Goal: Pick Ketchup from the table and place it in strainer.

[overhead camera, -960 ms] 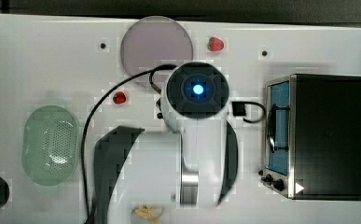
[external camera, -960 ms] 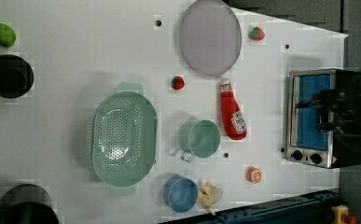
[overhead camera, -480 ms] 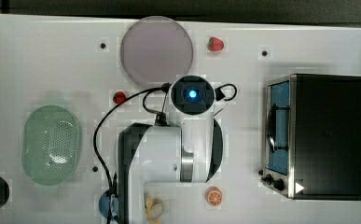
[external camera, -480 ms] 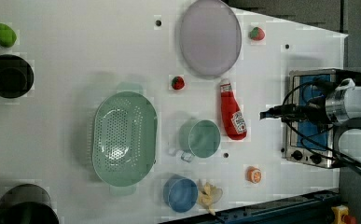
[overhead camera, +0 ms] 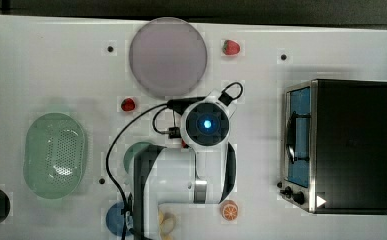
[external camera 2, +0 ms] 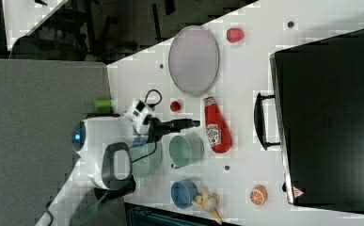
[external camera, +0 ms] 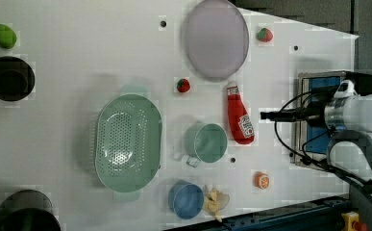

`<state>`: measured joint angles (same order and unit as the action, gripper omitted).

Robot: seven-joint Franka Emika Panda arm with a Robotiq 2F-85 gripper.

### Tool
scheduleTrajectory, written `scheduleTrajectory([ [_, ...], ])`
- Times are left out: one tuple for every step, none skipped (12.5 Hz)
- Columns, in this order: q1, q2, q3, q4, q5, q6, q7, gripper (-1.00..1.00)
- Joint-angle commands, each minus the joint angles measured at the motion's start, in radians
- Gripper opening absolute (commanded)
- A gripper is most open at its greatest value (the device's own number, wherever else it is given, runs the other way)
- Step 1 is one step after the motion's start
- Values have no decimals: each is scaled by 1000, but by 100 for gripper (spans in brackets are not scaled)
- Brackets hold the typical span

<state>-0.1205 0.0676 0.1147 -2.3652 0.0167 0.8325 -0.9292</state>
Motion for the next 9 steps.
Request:
scheduleTrajectory([
  [-9, 96, -3, -37, -6, 92, -63, 100],
  [-8, 123, -3, -44, -6, 125, -64, 100],
  [-8, 151, -3, -49, -7, 162, -63, 100],
  [-8, 179, -3, -53, -8, 201, -63, 100],
  [-8, 205, -4, -59, -8, 237, -63, 100],
  [-8, 230, -4, -65, -8, 266, -63, 100],
  [-8, 252, -4, -67, -8, 292, -64, 100],
  [-8, 273, -7, -67, -8, 312, -64, 100],
  [-8, 289, -8, -69, -8, 324, -64, 92],
])
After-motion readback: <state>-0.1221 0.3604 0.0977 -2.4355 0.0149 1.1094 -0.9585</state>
